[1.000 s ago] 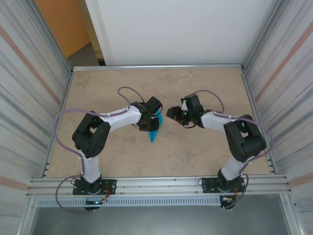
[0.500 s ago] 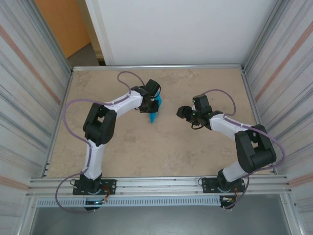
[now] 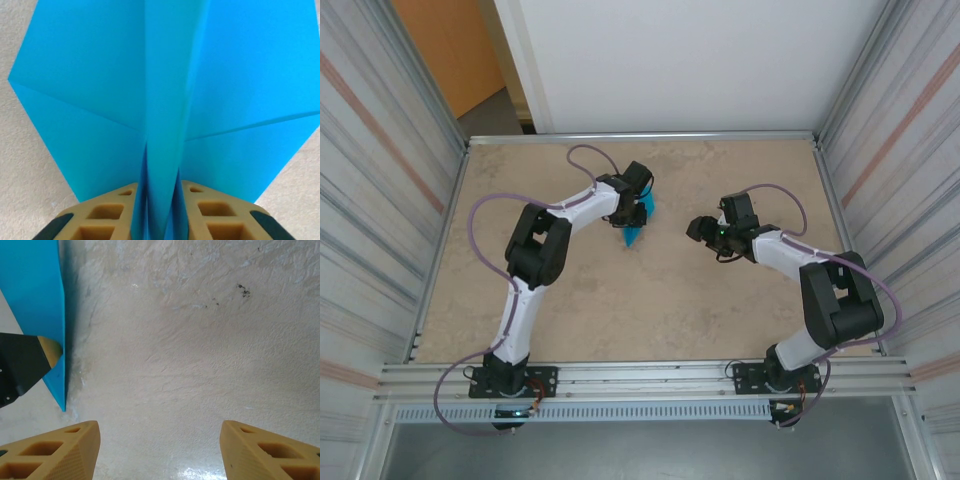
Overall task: Fold a paper plane with a square sheet of paper (pick it up from the middle)
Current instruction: Move the paper plane to the top-center of the table.
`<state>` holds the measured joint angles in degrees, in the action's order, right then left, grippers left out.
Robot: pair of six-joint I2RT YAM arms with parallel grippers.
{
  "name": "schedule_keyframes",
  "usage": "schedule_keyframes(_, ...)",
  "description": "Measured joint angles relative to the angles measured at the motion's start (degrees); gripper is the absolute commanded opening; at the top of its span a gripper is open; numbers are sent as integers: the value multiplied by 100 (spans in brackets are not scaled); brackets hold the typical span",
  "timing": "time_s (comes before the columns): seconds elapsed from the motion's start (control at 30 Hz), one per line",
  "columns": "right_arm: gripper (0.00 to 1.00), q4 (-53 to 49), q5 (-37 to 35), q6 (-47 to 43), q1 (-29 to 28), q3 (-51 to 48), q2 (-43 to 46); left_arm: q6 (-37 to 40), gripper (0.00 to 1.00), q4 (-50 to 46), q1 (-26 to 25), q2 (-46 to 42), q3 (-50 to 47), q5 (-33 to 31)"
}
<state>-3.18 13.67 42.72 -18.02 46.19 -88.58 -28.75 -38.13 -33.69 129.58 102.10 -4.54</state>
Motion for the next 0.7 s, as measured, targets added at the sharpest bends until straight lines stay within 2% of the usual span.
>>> schedule_keyframes(0.2, 64, 2, 20, 0, 28, 0, -125, -35, 31, -111, 0, 98, 166, -28)
schedule_keyframes(0.5, 64, 2, 116, 0, 44, 4, -205, -179, 42, -280, 2, 374, 616, -116)
schedule_keyframes(0.7, 64, -2, 120, 0, 48, 13, -240, -457, 43, -275, 105, 481, 796, -136)
